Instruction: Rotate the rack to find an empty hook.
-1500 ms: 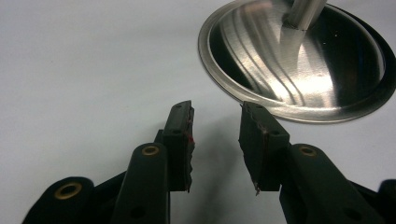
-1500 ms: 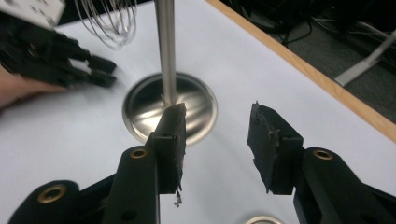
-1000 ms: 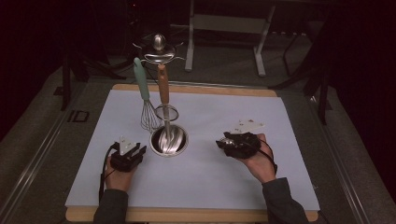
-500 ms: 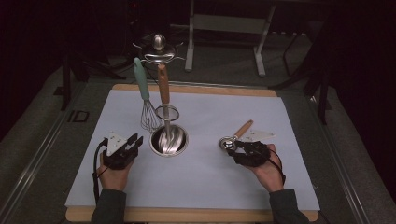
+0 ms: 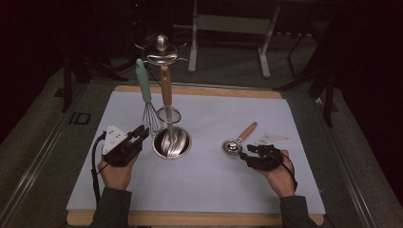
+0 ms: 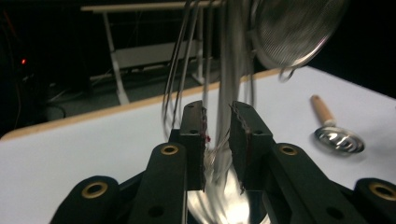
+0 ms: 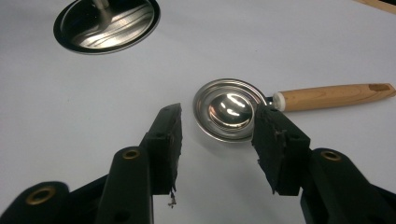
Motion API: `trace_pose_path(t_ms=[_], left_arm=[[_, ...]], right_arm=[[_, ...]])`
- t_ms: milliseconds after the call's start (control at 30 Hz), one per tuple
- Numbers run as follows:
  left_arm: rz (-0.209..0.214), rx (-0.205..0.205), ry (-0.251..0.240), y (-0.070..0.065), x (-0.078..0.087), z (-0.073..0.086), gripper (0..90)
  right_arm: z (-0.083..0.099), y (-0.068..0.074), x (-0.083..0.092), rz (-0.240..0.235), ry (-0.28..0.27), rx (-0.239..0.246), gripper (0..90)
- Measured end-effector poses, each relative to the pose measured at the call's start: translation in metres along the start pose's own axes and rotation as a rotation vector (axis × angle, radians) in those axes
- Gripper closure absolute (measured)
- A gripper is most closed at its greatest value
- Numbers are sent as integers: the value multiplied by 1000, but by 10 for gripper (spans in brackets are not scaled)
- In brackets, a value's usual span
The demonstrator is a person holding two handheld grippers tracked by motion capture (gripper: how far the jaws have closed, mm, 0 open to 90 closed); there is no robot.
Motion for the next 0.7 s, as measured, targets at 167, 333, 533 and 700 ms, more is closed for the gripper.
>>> trace_pose_path(t_ms=[167,333,533,700], left_arm=[[29,-17,-50,-13,7,-24,803],[61,7,-93,-17,13,-40,842],[98,28,-148,-23,20,-64,897],[114,45,-240,-28,27,-92,897]], right_arm=[[3,-2,0,12,10,2,523],[6,-3,-1,13,20,1,521],[9,-4,-3,11,31,-4,519],[12,-5,-3,15,37,-4,518]])
Point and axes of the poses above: each handheld gripper's, and its own axes: x roughly backward along the jaws, z roughly out of its underside, y roughly to its left, the point moved 10 cm from there along -x, roughly forward along the jaws, and after that the axes turned 13 degrees about x, right-handed, at the moved point
